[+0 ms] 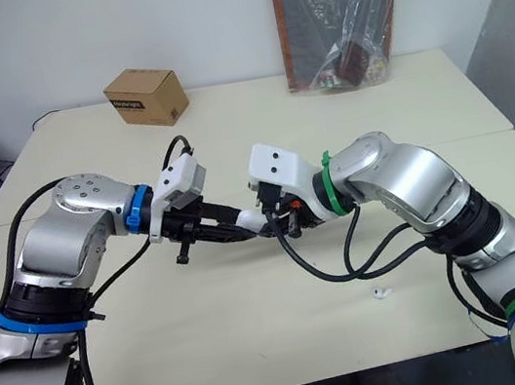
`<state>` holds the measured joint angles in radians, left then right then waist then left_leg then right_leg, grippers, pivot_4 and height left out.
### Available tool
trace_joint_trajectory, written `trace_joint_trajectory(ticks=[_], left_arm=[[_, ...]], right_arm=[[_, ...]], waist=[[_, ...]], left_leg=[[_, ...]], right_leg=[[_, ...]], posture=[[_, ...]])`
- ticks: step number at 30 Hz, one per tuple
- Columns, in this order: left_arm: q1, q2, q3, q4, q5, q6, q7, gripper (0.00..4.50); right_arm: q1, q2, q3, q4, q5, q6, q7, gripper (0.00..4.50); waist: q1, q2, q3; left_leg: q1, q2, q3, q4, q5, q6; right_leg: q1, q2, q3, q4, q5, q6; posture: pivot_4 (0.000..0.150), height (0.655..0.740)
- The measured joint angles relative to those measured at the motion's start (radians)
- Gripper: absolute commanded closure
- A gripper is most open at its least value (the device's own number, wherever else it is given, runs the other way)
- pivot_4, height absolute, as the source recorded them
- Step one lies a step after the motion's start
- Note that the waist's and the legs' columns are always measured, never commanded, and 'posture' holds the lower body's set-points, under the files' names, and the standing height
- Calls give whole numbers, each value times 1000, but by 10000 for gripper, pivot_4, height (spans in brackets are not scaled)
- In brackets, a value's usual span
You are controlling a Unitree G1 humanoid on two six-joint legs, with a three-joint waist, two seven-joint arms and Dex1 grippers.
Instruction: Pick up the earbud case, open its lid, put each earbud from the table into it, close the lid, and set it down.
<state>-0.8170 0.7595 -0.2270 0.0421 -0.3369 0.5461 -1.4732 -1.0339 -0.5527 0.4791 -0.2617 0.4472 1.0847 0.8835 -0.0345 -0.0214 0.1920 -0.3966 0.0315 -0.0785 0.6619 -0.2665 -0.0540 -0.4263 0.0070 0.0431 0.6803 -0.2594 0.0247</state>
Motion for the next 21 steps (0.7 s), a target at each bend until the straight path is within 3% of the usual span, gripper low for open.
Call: trace_joint_trajectory(ticks=[3,10,15,21], left_arm=[[0,-3,0,-6,0,16,19,37436],[30,-36,30,1,-11,-15,67,37436],[99,-80,102,9,-40,-101,102,37436],[181,-173,197,68,-112,-200,128,37436]], right_arm=[[0,12,-6,-18,2,-6,5,10604],[5,-26,-35,-57,18,-7,45,10604],[39,-49,-141,-86,69,22,46,10604],[103,18,-274,-112,82,60,-106,10604]], waist=[[-1,0,0],[1,0,0],[1,0,0],[2,0,0]], left_leg=[[0,0,0,0,0,0],[0,0,0,1,0,0],[0,0,-1,1,0,0],[1,0,-1,1,0,0]], right_leg=[[0,0,0,0,0,0],[0,-1,0,0,0,0],[0,-1,0,1,0,0],[1,-1,0,1,0,0]], posture=[[1500,7400],[1500,7400],[1500,7400],[1500,7400]])
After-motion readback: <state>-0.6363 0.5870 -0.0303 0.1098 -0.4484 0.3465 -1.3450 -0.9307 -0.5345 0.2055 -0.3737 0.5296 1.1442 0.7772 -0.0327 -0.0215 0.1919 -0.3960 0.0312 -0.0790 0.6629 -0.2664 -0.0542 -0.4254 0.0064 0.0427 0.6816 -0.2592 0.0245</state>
